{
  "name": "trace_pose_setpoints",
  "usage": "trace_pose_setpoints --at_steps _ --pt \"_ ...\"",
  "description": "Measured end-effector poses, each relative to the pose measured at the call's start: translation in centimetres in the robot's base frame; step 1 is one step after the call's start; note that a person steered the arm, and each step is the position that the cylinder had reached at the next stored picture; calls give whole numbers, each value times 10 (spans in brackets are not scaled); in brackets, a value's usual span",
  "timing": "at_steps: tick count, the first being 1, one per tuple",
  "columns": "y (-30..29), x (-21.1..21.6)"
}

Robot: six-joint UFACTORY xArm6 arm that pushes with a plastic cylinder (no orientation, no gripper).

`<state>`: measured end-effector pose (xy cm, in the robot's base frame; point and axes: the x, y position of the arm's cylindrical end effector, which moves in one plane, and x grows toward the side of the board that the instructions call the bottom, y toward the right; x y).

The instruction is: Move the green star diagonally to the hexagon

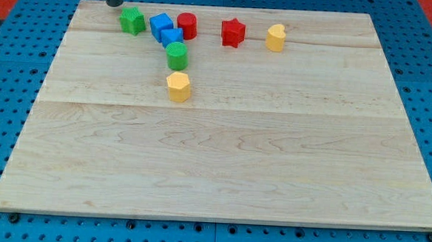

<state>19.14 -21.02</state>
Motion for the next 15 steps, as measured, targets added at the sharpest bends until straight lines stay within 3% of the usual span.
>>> trace_pose_setpoints --at_steps 4,5,7,8,9,10,11,13,14,15 --pt "27 25" --pt "29 1" --pt "27 112" --pt "36 143" --pt "33 148" --pt "39 125" --pt "86 120" --pt "58 157" --pt "45 194" --pt "45 259"
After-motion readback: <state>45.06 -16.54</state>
